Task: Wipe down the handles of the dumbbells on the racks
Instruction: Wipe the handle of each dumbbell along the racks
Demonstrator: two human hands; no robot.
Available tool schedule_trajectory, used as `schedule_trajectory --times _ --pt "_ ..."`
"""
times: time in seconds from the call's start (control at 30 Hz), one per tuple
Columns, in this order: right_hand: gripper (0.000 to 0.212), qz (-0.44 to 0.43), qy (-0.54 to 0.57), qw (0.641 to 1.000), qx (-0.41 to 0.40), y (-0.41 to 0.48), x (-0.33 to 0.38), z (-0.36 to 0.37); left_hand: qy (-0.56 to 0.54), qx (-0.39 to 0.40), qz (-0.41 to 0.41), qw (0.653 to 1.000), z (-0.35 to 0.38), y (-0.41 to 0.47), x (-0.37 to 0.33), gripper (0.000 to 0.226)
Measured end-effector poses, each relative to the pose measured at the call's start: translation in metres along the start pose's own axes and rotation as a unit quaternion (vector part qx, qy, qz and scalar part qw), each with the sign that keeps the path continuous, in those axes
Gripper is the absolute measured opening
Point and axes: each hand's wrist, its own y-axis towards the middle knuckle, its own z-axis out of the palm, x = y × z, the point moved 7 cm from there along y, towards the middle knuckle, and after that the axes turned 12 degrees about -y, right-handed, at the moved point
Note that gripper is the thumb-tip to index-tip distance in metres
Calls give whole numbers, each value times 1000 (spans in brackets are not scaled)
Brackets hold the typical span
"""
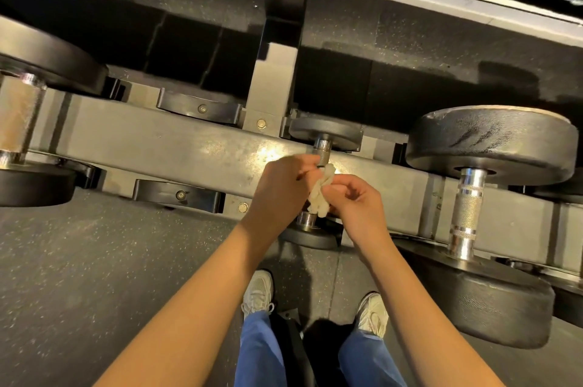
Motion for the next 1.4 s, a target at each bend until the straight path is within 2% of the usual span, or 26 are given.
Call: schedule_trajectory --times 0.03,0.1,0.2,0.33,0.43,0.5,0.57,0.63,0.73,0.8,0.9,0.97,1.1,1.3,1.4 --pt "14 0 -23 999 -33 3 0 -3 18 -19 39 999 -6 1 -8 18" --pt "16 -12 -51 994 -96 8 3 -6 34 -46 91 994 -18 7 -20 35" --pt "30 -41 -84 989 -117 20 11 -1 89 14 73 993 -13 24 -21 49" --pt "26 -62 -105 986 -116 20 8 7 76 30 50 995 -8 32 -8 43" --pt "17 -67 -108 988 -91 3 -11 10 61 35 54 996 -8 32 -5 29" --pt "18 -63 -122 987 -79 -5 -20 13 24 37 55 997 -7 31 -11 18" --pt "20 -68 -139 984 -89 -3 -15 12 -24 36 53 998 -8 28 -13 17" --pt "22 -83 -133 981 -114 6 1 10 -12 33 57 998 -8 27 -9 27" --pt "25 -104 -125 975 -155 25 25 3 88 26 69 993 -10 27 -9 42" --pt "23 -104 -117 973 -169 31 30 0 67 28 59 996 -9 29 -7 43" --pt "22 -95 -83 981 -149 25 19 4 -57 31 28 998 -9 28 -1 48" --pt "18 -114 -98 981 -122 14 11 11 -84 27 24 996 -10 27 1 51" --pt "11 -129 -153 975 -98 -1 -4 17 -40 20 23 999 -10 27 -3 47" --pt "9 -81 -211 973 -49 -6 -19 16 67 36 31 997 -9 26 -12 47" --pt "11 -53 -196 978 -53 -10 -16 5 106 69 8 992 -7 24 -17 50"
